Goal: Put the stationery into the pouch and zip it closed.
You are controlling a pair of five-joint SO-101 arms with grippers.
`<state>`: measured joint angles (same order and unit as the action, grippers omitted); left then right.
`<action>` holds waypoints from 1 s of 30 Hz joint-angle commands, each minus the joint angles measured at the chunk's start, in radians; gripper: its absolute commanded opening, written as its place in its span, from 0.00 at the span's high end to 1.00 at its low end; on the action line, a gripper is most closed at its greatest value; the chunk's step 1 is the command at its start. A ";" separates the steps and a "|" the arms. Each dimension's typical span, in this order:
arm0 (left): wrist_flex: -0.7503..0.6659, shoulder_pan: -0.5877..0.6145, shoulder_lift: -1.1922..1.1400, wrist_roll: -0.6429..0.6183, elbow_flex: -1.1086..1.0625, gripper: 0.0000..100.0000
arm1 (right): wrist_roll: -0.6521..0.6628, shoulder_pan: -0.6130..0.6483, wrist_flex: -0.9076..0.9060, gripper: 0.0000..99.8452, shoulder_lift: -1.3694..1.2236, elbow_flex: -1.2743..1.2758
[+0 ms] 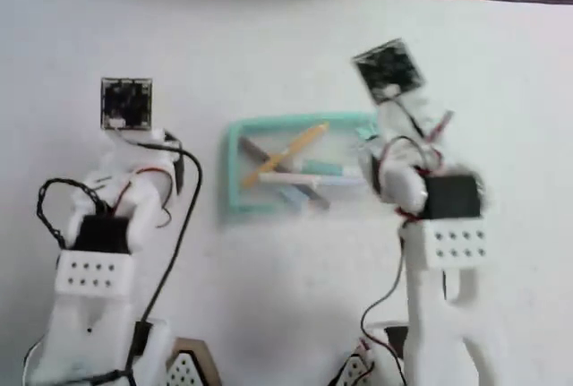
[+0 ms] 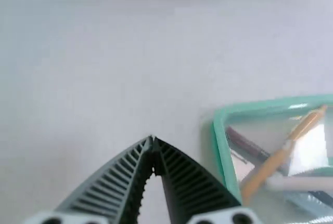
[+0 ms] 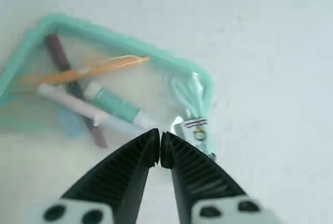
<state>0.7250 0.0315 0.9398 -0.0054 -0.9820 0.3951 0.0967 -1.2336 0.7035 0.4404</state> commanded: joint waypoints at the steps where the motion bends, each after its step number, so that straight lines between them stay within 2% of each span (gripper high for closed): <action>1: 0.026 -0.002 0.128 0.110 0.183 0.98 | -0.008 -0.097 -0.005 0.98 0.156 -0.083; 7: 0.018 -0.001 0.430 0.244 0.311 0.98 | -0.008 -0.120 -0.007 0.98 0.420 -0.181; 14: 0.104 0.005 0.774 0.239 0.327 0.98 | -0.008 -0.120 -0.027 0.98 0.625 -0.204; 17: 0.147 0.007 0.903 0.239 0.354 0.98 | -0.037 -0.065 -0.048 0.98 0.719 -0.204; 23: 0.353 0.005 0.885 0.235 0.532 0.98 | -0.164 0.093 -0.050 0.98 0.940 -0.199; 27: 0.488 0.005 0.885 0.149 0.675 0.98 | -0.169 0.076 -0.068 0.98 1.086 -0.187; 30: 0.592 0.005 0.885 0.092 0.798 0.98 | -0.170 0.053 -0.160 0.98 1.104 -0.213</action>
<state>1.2359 0.0299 1.8251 0.1389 -0.2961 0.2340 0.1672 -1.3288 1.8036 0.2532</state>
